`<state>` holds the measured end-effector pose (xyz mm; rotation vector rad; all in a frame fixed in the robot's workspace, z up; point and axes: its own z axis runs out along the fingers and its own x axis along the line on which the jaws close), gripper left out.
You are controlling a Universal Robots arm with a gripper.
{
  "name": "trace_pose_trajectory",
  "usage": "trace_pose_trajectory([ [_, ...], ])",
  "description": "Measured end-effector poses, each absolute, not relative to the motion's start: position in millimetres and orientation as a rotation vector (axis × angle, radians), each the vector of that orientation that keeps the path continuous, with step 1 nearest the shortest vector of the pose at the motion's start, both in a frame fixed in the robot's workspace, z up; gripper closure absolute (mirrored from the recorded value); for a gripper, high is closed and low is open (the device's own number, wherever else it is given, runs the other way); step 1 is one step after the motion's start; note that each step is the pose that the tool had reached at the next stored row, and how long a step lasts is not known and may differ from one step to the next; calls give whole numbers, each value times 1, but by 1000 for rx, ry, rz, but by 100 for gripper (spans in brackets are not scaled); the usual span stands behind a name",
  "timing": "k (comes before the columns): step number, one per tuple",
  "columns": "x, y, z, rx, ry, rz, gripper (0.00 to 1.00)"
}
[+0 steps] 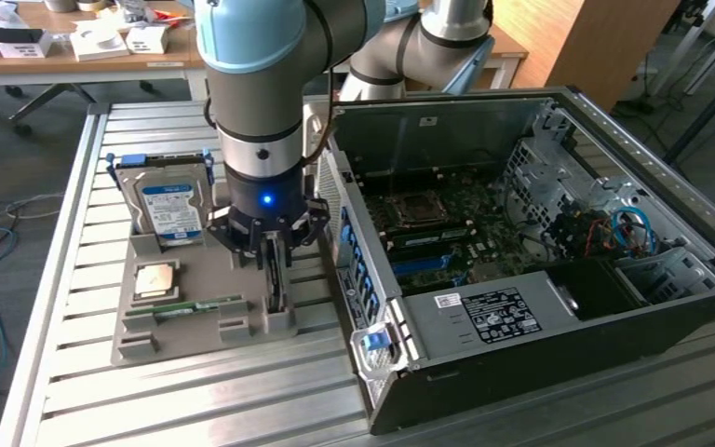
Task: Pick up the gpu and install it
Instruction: 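Pick up the gpu and move the gpu toward the slot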
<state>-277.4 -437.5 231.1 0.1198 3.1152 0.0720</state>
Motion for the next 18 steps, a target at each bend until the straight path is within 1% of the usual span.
trace_pose_trajectory([
  [10,-277,-438,231,120,3115,72,58],
  [12,-277,-438,231,120,3115,72,60],
  [13,-277,-438,231,120,3115,72,67],
  [18,-277,-438,231,120,3115,72,67],
])
